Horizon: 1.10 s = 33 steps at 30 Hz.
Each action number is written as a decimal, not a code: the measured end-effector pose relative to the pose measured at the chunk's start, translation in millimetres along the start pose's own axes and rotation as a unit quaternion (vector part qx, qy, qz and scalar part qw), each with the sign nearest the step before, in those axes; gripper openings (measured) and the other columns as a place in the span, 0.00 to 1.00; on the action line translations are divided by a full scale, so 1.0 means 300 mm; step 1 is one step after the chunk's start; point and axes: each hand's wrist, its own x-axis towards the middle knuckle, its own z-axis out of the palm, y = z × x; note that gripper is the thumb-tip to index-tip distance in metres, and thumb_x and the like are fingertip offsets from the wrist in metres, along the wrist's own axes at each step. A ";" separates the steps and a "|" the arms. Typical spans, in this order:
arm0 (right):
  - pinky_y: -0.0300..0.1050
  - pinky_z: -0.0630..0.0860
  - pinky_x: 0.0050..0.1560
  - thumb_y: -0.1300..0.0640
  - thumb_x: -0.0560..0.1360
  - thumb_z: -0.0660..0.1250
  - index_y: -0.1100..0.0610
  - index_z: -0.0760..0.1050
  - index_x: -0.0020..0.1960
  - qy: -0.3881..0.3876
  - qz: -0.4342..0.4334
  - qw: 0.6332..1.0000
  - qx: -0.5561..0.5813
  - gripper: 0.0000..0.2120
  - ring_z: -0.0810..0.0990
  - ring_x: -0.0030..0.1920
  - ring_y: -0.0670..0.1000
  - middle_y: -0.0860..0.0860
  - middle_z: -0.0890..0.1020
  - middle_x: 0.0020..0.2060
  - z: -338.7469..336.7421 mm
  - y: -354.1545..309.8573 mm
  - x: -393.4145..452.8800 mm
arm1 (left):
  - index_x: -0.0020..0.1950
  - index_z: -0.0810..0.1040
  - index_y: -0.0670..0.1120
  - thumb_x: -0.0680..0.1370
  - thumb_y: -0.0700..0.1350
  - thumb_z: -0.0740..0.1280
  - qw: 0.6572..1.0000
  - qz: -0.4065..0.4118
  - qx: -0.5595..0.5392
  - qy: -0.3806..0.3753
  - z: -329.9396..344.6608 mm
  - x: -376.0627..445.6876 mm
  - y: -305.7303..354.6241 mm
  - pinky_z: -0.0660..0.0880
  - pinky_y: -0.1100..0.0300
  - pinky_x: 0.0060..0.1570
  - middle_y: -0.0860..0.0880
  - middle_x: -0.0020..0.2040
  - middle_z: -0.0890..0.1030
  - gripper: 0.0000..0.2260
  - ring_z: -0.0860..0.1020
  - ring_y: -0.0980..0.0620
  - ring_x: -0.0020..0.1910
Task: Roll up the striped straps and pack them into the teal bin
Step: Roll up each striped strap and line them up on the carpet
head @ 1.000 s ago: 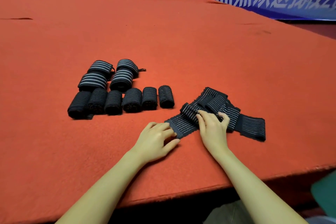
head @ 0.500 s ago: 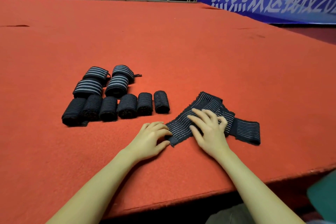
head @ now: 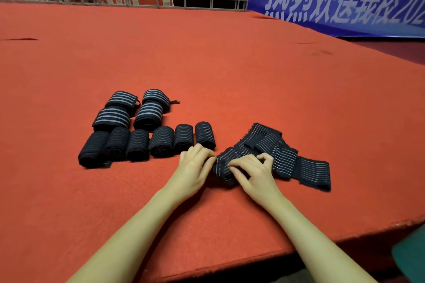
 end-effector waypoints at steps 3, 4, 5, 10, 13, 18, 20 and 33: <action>0.45 0.56 0.54 0.51 0.76 0.62 0.49 0.78 0.46 0.018 -0.001 1.000 0.016 0.07 0.77 0.46 0.40 0.39 0.82 0.43 -0.011 -0.017 0.049 | 0.50 0.74 0.51 0.79 0.52 0.54 1.000 0.018 0.008 0.020 -0.028 0.022 0.012 0.58 0.61 0.50 0.58 0.45 0.69 0.10 0.67 0.58 0.47; 0.45 0.56 0.53 0.50 0.76 0.61 0.49 0.79 0.47 0.018 0.004 1.000 0.003 0.08 0.76 0.48 0.40 0.40 0.81 0.44 -0.016 -0.016 0.061 | 0.50 0.74 0.51 0.79 0.52 0.55 0.999 0.022 0.015 0.033 -0.034 0.029 0.015 0.59 0.60 0.49 0.58 0.45 0.69 0.10 0.68 0.57 0.47; 0.44 0.55 0.52 0.49 0.76 0.60 0.49 0.79 0.49 0.022 0.017 0.999 -0.021 0.09 0.76 0.50 0.41 0.40 0.81 0.46 -0.023 -0.008 0.069 | 0.50 0.75 0.51 0.79 0.52 0.56 0.999 0.021 0.019 0.043 -0.039 0.037 0.021 0.59 0.59 0.49 0.57 0.45 0.70 0.10 0.68 0.56 0.47; 0.49 0.53 0.60 0.42 0.77 0.58 0.52 0.71 0.66 -0.023 0.208 0.966 -0.149 0.22 0.67 0.65 0.52 0.48 0.74 0.64 -0.081 0.112 0.061 | 0.47 0.77 0.47 0.78 0.51 0.57 0.999 0.015 0.008 0.038 0.000 0.080 0.066 0.60 0.57 0.46 0.54 0.43 0.69 0.13 0.67 0.52 0.45; 0.53 0.50 0.64 0.39 0.75 0.64 0.54 0.65 0.71 -0.065 0.286 0.932 -0.211 0.31 0.63 0.69 0.57 0.52 0.69 0.70 -0.116 0.157 0.046 | 0.46 0.77 0.46 0.77 0.50 0.56 0.998 0.029 0.045 0.022 0.048 0.101 0.090 0.60 0.56 0.44 0.51 0.42 0.69 0.13 0.67 0.49 0.45; 0.46 0.50 0.60 0.41 0.75 0.65 0.51 0.67 0.69 -0.092 0.239 0.952 -0.167 0.26 0.67 0.66 0.50 0.46 0.72 0.65 -0.133 0.172 0.018 | 0.47 0.77 0.45 0.77 0.51 0.55 0.997 0.026 0.070 0.020 0.109 0.127 0.141 0.58 0.56 0.44 0.48 0.43 0.70 0.14 0.65 0.49 0.45; 0.42 0.51 0.58 0.45 0.74 0.69 0.52 0.71 0.65 -0.057 0.217 0.968 -0.114 0.22 0.70 0.64 0.49 0.46 0.74 0.62 -0.146 0.180 0.010 | 0.47 0.77 0.44 0.77 0.51 0.56 0.997 0.033 0.063 0.022 0.133 0.136 0.154 0.62 0.55 0.45 0.48 0.43 0.69 0.13 0.64 0.49 0.44; 0.42 0.50 0.64 0.36 0.67 0.70 0.53 0.71 0.57 -0.109 0.198 0.969 -0.099 0.28 0.65 0.70 0.45 0.47 0.70 0.68 -0.182 0.214 -0.086 | 0.60 0.79 0.59 0.75 0.57 0.56 0.964 0.090 0.226 -0.109 0.272 0.152 0.179 0.69 0.54 0.36 0.48 0.45 0.73 0.19 0.72 0.45 0.39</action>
